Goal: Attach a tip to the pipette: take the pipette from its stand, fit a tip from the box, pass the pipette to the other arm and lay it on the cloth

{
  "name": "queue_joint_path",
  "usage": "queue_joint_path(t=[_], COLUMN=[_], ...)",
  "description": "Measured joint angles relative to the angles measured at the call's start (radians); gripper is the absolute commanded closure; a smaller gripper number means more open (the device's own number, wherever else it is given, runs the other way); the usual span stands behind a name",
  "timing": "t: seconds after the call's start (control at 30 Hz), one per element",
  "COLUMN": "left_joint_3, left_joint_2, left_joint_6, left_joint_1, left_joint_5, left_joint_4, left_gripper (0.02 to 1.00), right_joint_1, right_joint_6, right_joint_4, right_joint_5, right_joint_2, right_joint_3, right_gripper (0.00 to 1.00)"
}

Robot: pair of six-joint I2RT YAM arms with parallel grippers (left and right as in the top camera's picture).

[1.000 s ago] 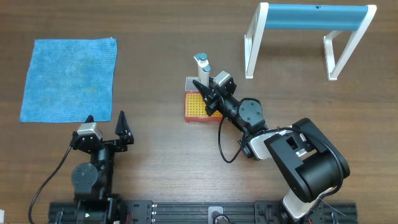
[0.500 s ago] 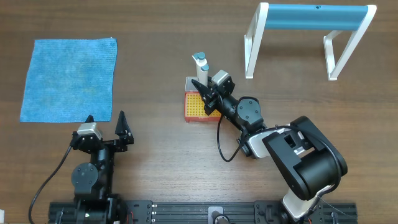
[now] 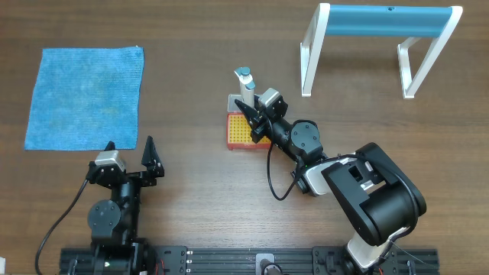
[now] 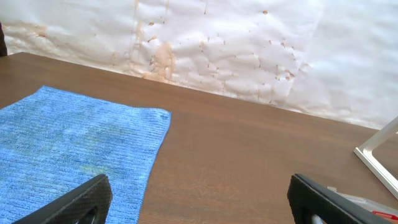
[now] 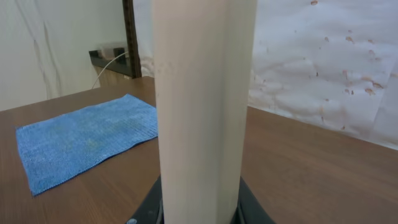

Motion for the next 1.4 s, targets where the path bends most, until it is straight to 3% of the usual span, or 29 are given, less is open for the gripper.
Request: queue_joint_path(t=[0.67,1.27,1.4], left_joint_3=[0.000,0.000,0.000], left_joint_2=[0.000,0.000,0.000], left_joint_6=[0.000,0.000,0.000], left_joint_1=[0.000,0.000,0.000], left_joint_5=[0.000,0.000,0.000], left_joint_4=[0.000,0.000,0.000], left_gripper=[0.104,0.104,0.104], right_joint_1=[0.008,0.008,0.008], right_joint_6=[-0.007,-0.014,-0.018], right_joint_4=[0.119,0.047,-0.091], right_joint_5=[-0.001,-0.001,-0.004], right_joint_2=[0.066,-0.047,-0.211], right_joint_3=[-0.010,-0.006,-0.002], right_gripper=[0.921,0.919,0.921])
